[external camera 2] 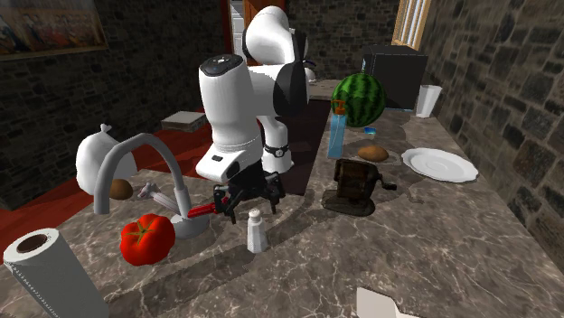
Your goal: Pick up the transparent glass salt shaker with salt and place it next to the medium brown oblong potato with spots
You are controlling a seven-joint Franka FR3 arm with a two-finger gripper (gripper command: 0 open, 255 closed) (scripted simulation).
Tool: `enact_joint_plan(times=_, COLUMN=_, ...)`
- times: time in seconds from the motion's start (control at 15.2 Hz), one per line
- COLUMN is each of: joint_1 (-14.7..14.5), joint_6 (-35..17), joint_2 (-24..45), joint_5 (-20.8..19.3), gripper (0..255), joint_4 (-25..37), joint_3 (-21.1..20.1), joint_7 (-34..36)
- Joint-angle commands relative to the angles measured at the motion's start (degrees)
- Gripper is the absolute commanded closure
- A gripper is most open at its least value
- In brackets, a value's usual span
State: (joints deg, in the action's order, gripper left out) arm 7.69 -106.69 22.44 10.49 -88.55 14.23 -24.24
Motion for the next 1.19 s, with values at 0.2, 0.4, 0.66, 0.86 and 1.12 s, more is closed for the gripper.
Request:
enact_joint_plan(times=0.2, joint_1=0.0, joint_6=0.0, joint_2=0.0, joint_5=0.0, gripper=255, joint_4=0.0, joint_3=0.0, joint_7=0.0)
enact_joint_plan(times=0.4, joint_1=0.0, joint_6=0.0, joint_2=0.0, joint_5=0.0, gripper=255, joint_4=0.0, joint_3=0.0, joint_7=0.0)
enact_joint_plan(times=0.66, joint_1=0.0, joint_6=0.0, joint_2=0.0, joint_5=0.0, gripper=255, joint_4=0.0, joint_3=0.0, joint_7=0.0)
enact_joint_plan(times=0.86, joint_1=0.0, joint_6=1.4, joint_2=-0.3, joint_5=-0.1, gripper=255, joint_4=1.1, joint_3=0.1, joint_7=0.2)
enact_joint_plan(times=1.12, joint_1=0.1, joint_6=4.2, joint_2=-0.7, joint_5=-0.3, gripper=255, joint_4=3.6, joint_3=0.1, joint_7=0.5)
